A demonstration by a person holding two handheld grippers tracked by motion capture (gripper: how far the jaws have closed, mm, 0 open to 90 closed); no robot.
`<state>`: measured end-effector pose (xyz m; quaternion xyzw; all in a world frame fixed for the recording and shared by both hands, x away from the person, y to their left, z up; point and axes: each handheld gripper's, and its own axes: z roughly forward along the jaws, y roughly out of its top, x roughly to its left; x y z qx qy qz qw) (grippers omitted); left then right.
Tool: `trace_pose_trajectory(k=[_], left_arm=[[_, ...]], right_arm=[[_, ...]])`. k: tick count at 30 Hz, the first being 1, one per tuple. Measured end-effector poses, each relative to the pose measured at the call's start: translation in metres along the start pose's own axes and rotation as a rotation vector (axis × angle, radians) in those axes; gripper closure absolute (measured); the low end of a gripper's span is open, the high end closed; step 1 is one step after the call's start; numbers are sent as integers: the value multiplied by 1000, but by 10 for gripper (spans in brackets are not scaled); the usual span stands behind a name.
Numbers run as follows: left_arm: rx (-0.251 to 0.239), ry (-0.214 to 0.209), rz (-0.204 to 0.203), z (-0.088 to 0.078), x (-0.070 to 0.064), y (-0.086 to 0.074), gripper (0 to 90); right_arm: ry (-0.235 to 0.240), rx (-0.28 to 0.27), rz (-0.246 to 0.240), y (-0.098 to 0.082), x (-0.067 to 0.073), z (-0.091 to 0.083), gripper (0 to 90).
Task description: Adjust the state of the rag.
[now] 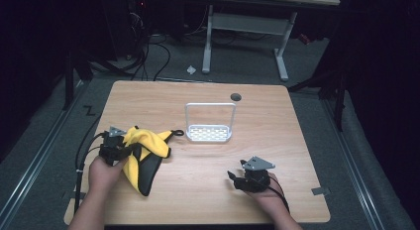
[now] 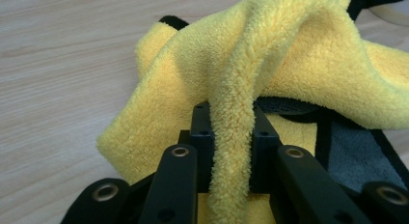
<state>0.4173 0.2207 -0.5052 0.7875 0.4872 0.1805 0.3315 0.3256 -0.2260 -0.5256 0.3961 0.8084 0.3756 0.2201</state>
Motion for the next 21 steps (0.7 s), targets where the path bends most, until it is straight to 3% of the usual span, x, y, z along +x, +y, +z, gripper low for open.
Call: trace_pose_trajectory(k=[10, 11, 13, 16, 17, 19, 21], left_arm=[[-32, -122, 115, -10, -66, -19, 771], [-32, -122, 115, -10, -66, -19, 770], [-46, -168, 130, -8, -85, -20, 769], [-46, -183, 151, -6, -95, -19, 767], [-48, -206, 170, -4, -106, -17, 767], [-50, -220, 172, -2, -111, -17, 766], [-61, -257, 180, 2, -124, -15, 765]], right_arm=[[10, 0, 12, 1, 0, 0, 360], [10, 0, 12, 1, 0, 0, 360], [13, 3, 9, 1, 1, 1, 362], [15, 2, 11, 1, 1, 1, 363], [15, -1, 9, 1, 1, 0, 363], [15, -2, 10, 1, 1, 0, 363], [11, -9, 17, 2, -1, -2, 364]])
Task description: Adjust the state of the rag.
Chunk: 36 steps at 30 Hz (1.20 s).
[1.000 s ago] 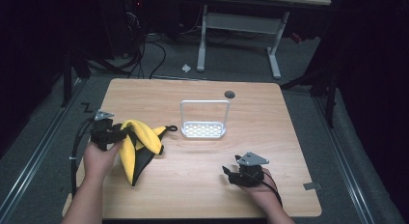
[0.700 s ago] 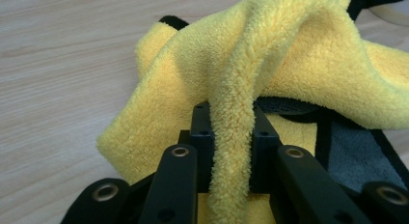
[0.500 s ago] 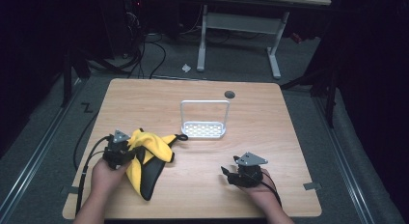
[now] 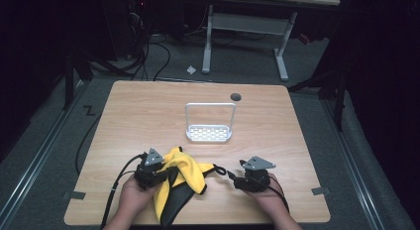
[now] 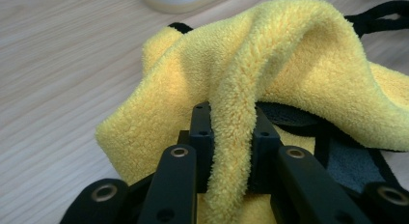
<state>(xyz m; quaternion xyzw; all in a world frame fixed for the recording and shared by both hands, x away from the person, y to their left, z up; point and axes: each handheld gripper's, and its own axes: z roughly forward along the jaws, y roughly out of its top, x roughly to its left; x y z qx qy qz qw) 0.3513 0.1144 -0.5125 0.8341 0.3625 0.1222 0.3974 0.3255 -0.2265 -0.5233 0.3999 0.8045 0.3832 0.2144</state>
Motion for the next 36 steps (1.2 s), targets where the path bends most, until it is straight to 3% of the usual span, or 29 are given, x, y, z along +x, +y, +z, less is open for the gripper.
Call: trace_pose_trajectory(k=[2, 8, 14, 20, 22, 27, 31, 36], left_arm=[[-5, -9, -1, 2, -3, 1, 763], [-23, -31, 12, 8, -15, 3, 752], [-35, -28, 11, 5, -14, 3, 676], [-37, 10, 15, 4, -9, 0, 651], [-43, 5, -17, 3, -3, -2, 651], [-43, 5, -15, 3, -3, -2, 614], [-56, 2, -7, -3, -7, 4, 515], [-93, -2, 43, -11, -16, 17, 419]], right_arm=[[3, -3, 3, 0, -1, -1, 364], [25, -77, -5, 9, 7, -19, 361], [28, -97, -62, 16, 22, -23, 362], [36, -124, -66, 21, 29, -28, 369], [40, -123, -62, 21, 30, -27, 370], [56, -105, -55, 26, 31, -14, 385], [71, -42, -60, 30, 33, 9, 449], [82, 45, -90, 28, 35, 30, 548]])
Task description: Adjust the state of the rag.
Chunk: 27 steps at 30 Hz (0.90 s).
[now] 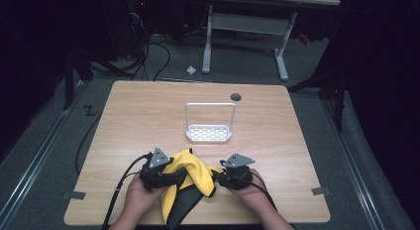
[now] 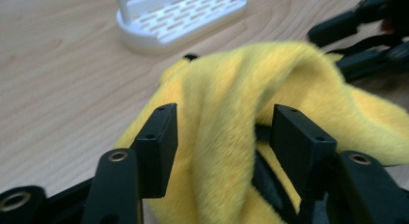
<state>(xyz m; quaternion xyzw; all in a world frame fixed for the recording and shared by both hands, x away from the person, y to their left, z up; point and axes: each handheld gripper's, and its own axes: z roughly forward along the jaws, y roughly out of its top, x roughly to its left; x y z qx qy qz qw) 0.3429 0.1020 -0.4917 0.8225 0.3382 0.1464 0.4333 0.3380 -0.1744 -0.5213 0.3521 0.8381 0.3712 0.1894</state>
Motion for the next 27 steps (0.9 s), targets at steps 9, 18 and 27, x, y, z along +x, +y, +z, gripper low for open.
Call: trace_pose_trajectory(k=[9, 18, 27], left_arm=[[-19, -18, -50, -2, 8, -1, 740], [-45, 16, -154, -16, 39, -16, 757], [70, 46, -227, -6, 62, -37, 584]], right_arm=[[-10, 27, -18, -6, -2, -6, 823], [-100, 35, 26, -20, -28, -24, 829], [-184, 51, 104, -37, -56, -39, 733]])
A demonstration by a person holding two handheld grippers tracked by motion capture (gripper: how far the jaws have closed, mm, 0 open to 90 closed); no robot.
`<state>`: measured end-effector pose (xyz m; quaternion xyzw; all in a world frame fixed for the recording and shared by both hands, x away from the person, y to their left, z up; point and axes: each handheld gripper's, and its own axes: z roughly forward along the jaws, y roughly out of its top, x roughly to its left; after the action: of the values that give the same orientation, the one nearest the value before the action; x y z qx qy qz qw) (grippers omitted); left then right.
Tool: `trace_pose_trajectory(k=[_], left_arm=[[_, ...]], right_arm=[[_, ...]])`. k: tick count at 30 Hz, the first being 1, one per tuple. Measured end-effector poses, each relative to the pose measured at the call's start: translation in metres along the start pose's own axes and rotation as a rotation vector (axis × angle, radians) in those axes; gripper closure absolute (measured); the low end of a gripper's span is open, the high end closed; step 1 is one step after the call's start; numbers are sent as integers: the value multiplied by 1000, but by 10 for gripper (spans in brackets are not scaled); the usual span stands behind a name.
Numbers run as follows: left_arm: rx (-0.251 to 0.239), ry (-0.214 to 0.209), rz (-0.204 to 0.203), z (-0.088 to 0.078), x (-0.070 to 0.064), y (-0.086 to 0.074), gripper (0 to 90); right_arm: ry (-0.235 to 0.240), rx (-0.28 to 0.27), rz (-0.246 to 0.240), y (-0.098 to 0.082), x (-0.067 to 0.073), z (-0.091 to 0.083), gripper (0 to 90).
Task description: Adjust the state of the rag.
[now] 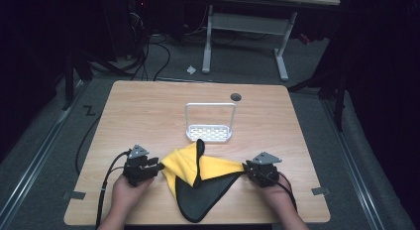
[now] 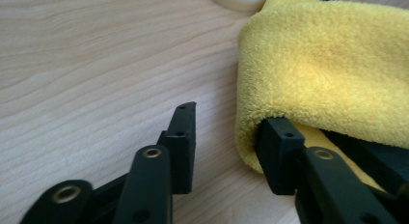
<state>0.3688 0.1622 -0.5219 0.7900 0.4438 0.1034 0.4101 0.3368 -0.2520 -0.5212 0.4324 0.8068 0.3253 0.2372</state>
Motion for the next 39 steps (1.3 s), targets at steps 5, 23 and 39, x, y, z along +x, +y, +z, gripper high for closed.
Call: trace_pose_trajectory(k=[5, 23, 39], left_arm=[[-16, 5, -16, -16, -2, -4, 523], [-114, -52, 60, -43, -29, 2, 409], [69, -30, 321, 26, -113, 4, 321]], right_arm=[[9, -55, 37, 3, 0, -8, 658], [194, -30, -123, 12, 63, 0, 822], [209, 8, -148, 12, 71, 10, 788]])
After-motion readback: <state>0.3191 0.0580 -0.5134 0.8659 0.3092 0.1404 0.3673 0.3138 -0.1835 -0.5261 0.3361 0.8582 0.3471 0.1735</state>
